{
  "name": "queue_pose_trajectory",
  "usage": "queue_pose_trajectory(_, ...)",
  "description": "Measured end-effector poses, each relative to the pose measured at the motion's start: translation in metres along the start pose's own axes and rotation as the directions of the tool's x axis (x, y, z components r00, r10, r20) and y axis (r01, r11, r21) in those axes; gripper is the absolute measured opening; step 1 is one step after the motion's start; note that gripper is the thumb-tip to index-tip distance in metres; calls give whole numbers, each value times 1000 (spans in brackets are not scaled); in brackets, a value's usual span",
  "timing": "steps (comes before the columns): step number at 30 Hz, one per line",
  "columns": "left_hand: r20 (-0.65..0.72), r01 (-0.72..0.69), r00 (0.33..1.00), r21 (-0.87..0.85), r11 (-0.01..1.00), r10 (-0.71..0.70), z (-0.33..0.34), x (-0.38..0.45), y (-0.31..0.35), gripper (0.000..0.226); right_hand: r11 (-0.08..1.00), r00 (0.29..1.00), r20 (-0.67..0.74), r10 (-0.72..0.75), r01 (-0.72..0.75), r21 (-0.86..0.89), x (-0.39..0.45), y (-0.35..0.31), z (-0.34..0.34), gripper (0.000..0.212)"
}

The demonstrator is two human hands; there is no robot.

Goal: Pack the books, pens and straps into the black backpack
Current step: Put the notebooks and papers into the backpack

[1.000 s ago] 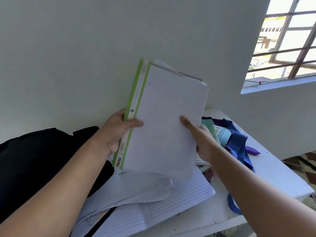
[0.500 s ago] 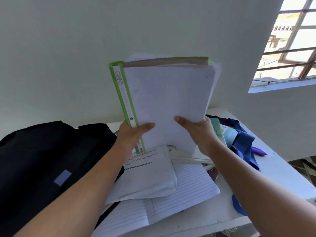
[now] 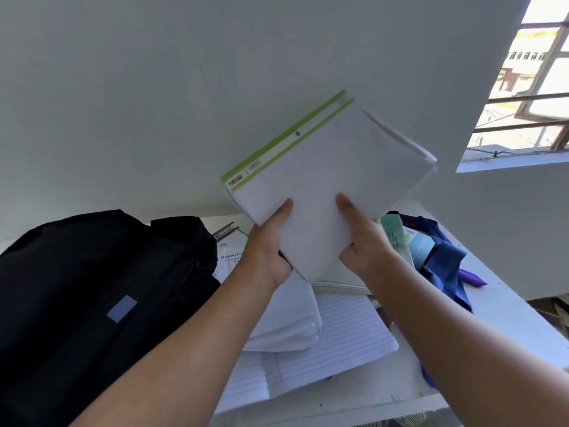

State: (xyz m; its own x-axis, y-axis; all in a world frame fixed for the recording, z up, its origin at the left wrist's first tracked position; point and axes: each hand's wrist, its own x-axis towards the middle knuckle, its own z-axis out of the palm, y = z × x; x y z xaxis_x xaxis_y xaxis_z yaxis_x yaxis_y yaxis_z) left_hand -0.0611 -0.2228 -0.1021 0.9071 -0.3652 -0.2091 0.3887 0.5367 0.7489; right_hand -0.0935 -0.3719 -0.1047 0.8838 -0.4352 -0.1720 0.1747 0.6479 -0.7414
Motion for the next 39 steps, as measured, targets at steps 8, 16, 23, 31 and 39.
queue_pose_trajectory(8,-90,-172,976,241,955,198,-20,-12,52,41,966,988,-136,77,-108,-234,1,-1,-24,113)
queue_pose_trajectory(16,97,-172,985,616,769,142,-41,-59,138,37,935,985,140,104,-49,-351,-6,-14,-41,59)
queue_pose_trajectory(23,-8,-119,982,748,653,189,-69,-55,151,61,902,934,189,302,-215,-375,-26,4,-40,41)
queue_pose_trajectory(31,-104,36,789,992,124,605,-113,-43,177,86,888,912,181,367,-285,-361,-38,34,14,59)
queue_pose_trajectory(39,-62,169,818,976,-136,572,-159,-80,167,50,788,867,97,489,-391,-476,-51,65,46,33)
